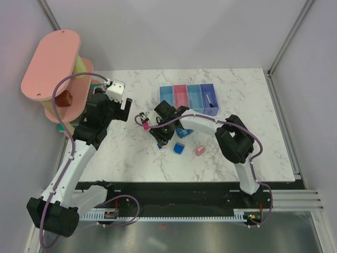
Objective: Sort the stationery into containers
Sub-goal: Pick up the pen from the center of the board.
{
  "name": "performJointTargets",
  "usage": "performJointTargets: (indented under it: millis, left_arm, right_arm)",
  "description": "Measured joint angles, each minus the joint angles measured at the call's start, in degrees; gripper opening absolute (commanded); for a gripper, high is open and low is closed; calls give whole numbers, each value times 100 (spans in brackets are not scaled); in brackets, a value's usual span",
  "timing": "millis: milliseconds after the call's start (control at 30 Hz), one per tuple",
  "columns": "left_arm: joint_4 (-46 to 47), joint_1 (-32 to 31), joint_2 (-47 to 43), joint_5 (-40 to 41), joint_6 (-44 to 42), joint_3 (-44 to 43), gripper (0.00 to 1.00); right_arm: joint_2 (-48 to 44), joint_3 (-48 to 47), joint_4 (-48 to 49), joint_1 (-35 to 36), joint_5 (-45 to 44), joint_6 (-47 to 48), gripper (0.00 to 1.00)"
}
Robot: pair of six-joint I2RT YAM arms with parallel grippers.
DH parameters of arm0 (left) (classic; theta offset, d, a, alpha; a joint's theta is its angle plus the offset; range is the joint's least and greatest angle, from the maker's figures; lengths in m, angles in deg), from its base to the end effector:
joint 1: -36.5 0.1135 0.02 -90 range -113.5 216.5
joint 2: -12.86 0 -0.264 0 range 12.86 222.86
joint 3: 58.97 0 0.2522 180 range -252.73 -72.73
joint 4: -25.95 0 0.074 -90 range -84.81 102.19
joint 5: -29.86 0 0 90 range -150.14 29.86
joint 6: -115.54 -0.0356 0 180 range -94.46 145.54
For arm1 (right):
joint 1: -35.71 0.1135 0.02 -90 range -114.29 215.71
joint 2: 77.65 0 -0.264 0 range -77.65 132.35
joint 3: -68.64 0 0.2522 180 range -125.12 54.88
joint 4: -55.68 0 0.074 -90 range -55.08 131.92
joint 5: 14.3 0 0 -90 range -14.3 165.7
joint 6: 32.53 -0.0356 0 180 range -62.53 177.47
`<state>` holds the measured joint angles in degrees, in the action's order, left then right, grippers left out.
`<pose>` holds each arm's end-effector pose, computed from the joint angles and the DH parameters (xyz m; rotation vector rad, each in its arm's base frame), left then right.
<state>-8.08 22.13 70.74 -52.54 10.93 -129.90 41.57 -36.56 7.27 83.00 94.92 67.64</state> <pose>0.2214 -0.0519 0.3549 0.3984 1.8944 0.1312 0.2921 0.3337 0.1874 -1.4061 2.3300 0.6488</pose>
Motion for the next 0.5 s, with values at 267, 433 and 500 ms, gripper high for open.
performJointTargets:
  millis: [267, 433, 500]
  left_arm:
    - [-236, 0, 1432, 116, 181, -76, 98]
    - [-671, 4, 2822, 153, 568, -680, 98]
    - [-767, 4, 3080, 142, 693, -850, 98]
  right_arm:
    - [345, -168, -50, 168, -234, -76, 51]
    - [348, -258, -50, 278, -422, -72, 51]
    - [361, -258, -50, 332, -479, -55, 51]
